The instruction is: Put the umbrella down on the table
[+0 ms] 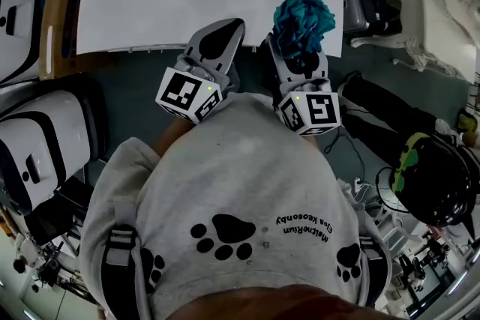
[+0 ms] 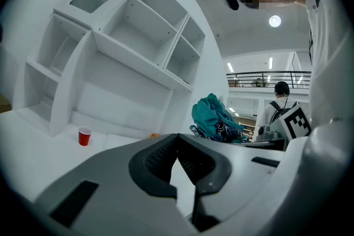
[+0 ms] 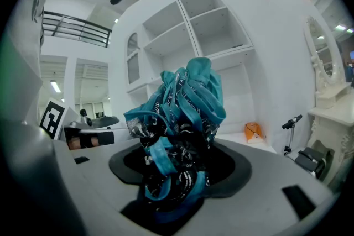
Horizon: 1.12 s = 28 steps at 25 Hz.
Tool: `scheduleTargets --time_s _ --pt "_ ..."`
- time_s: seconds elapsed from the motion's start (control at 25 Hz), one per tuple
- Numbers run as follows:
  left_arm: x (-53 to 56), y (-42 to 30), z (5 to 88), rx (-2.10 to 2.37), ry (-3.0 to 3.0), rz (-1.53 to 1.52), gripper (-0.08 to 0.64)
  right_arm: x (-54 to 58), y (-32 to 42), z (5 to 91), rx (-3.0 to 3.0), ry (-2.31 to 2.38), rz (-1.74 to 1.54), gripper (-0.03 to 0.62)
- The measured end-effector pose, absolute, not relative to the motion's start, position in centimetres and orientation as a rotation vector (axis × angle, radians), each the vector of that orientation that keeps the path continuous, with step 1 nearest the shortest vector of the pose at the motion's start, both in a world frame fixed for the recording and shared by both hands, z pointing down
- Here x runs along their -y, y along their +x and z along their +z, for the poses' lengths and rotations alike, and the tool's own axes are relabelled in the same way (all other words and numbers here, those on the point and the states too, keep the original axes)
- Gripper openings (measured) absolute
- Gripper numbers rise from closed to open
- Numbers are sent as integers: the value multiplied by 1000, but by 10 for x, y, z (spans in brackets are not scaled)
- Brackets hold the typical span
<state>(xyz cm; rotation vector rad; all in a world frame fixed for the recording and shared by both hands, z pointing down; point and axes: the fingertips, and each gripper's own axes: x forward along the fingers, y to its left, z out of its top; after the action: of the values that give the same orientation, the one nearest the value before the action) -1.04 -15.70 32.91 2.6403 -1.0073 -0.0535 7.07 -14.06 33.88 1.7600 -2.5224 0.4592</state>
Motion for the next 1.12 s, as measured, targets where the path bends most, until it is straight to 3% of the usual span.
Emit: scheduleTargets --time_s 0.4,1.12 --pt "217 -26 348 974 2647 -66 17 192 57 360 2482 1772 501 279" --pt "263 13 373 971 2573 -16 17 255 81 393 2470 1633 667 279"
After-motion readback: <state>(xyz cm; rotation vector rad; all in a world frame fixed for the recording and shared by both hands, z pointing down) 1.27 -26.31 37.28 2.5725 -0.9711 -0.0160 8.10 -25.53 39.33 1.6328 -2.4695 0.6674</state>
